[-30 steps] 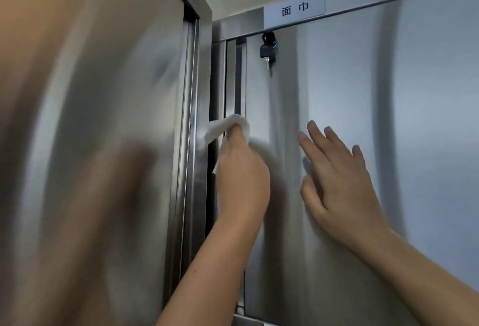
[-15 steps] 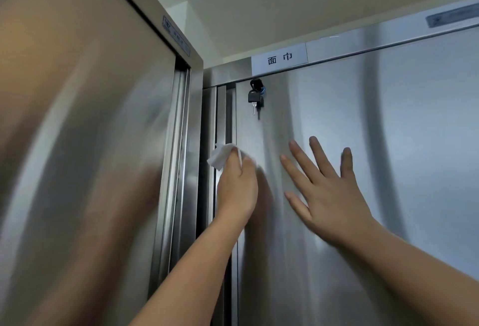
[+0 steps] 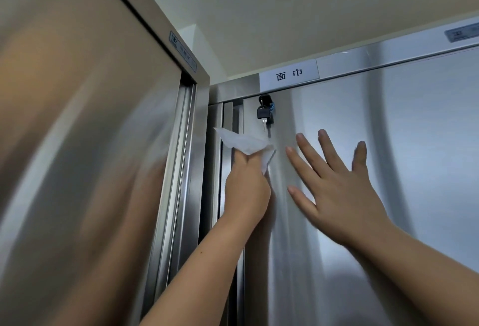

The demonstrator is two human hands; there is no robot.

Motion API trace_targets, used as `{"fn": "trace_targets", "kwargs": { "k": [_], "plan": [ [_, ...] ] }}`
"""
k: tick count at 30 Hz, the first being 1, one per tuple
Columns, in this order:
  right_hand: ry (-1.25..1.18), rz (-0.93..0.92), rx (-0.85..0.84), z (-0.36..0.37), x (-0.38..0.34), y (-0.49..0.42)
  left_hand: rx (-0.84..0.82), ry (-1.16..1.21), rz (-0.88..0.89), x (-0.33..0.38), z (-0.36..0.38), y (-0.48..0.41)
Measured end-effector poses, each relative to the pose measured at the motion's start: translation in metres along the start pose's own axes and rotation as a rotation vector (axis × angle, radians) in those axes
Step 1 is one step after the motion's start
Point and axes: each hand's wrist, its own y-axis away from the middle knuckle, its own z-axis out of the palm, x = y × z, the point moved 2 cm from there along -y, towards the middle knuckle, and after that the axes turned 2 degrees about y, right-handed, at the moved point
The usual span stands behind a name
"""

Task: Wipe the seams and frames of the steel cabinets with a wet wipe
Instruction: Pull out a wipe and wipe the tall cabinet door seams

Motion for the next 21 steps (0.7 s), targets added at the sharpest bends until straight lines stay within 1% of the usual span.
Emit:
{"fn": "trace_targets", "kwargs": {
  "k": [2, 3, 5, 7, 8, 9, 10, 11, 15, 18, 19, 21],
  "plan": [
    [0.008, -0.003, -0.002, 0.001, 0.000, -0.001, 0.046, -0.120, 0.056, 0.000, 0.000, -0.006],
    [0.015, -0.004, -0.002, 0.001, 0.000, 0.000, 0.069, -0.137, 0.063, 0.000, -0.001, -0.011],
    [0.029, -0.004, 0.003, 0.001, 0.001, 0.000, 0.074, -0.108, 0.048, 0.001, -0.002, -0.019],
    [0.031, -0.011, 0.027, -0.001, 0.000, -0.001, 0.035, -0.064, 0.029, 0.001, -0.001, -0.022],
    [0.023, -0.025, 0.050, -0.004, 0.000, -0.003, 0.029, -0.052, 0.038, 0.000, 0.000, -0.022],
    [0.012, -0.051, 0.080, -0.008, 0.000, -0.007, 0.063, -0.056, 0.080, -0.002, 0.003, -0.022],
    [0.006, -0.091, 0.112, -0.012, -0.001, -0.014, 0.121, -0.065, 0.126, -0.004, 0.006, -0.022],
    [0.010, -0.140, 0.141, -0.016, -0.001, -0.022, 0.133, -0.068, 0.149, -0.006, 0.009, -0.021],
    [0.067, -0.371, 0.246, -0.027, -0.006, -0.065, 0.115, -0.155, 0.220, -0.011, 0.014, -0.023],
    [0.125, -0.545, 0.274, -0.030, -0.014, -0.099, 0.138, -0.143, 0.255, -0.010, 0.009, -0.023],
    [0.158, -0.580, 0.279, -0.030, -0.016, -0.109, 0.135, -0.135, 0.250, -0.010, 0.009, -0.023],
    [0.263, -0.588, 0.279, -0.025, -0.018, -0.126, 0.146, -0.145, 0.226, -0.012, 0.010, -0.024]
  ]
}}
